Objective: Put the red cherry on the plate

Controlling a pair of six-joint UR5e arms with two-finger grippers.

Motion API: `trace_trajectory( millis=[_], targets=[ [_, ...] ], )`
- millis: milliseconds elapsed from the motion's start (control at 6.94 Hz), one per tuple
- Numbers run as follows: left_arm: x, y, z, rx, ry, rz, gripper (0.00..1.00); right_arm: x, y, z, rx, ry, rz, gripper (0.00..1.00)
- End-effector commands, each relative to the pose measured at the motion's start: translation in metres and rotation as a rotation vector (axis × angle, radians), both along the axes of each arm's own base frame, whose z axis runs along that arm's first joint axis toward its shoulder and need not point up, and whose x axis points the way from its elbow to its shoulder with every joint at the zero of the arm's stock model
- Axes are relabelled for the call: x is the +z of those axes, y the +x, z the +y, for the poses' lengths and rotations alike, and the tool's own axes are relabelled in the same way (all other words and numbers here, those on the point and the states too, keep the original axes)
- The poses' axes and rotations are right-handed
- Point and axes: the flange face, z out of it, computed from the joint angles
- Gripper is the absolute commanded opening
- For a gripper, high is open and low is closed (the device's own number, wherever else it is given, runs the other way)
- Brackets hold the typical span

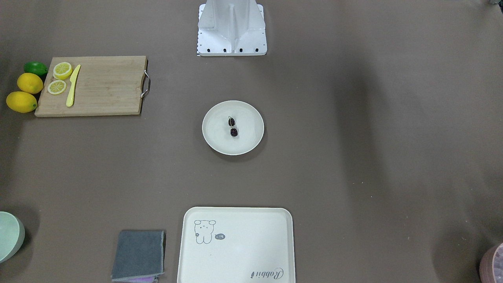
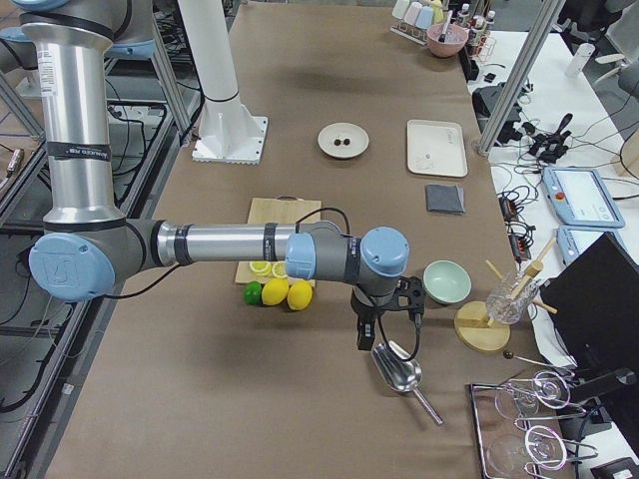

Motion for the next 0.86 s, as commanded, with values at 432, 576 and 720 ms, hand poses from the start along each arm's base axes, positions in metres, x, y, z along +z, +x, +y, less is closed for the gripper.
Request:
trace_trajectory(
  millis=[432, 576, 720],
  targets=[
    [0.0048, -0.0021, 0.0020, -0.006, -0.006, -0.016, 0.98, -0.0070, 0.0007, -0.0059, -0.001, 0.017, 0.003, 1.00],
    [0.0049, -0.0025, 0.0010, -0.009, -0.004, -0.030, 0.98, -0.0070, 0.0007, -0.0059, 0.002, 0.015, 0.003, 1.00],
    [0.0077, -0.0051, 0.0003, -0.018, -0.004, -0.063, 0.98, -0.0078, 0.0007, -0.0066, 0.000, 0.017, 0.003, 1.00]
  ],
)
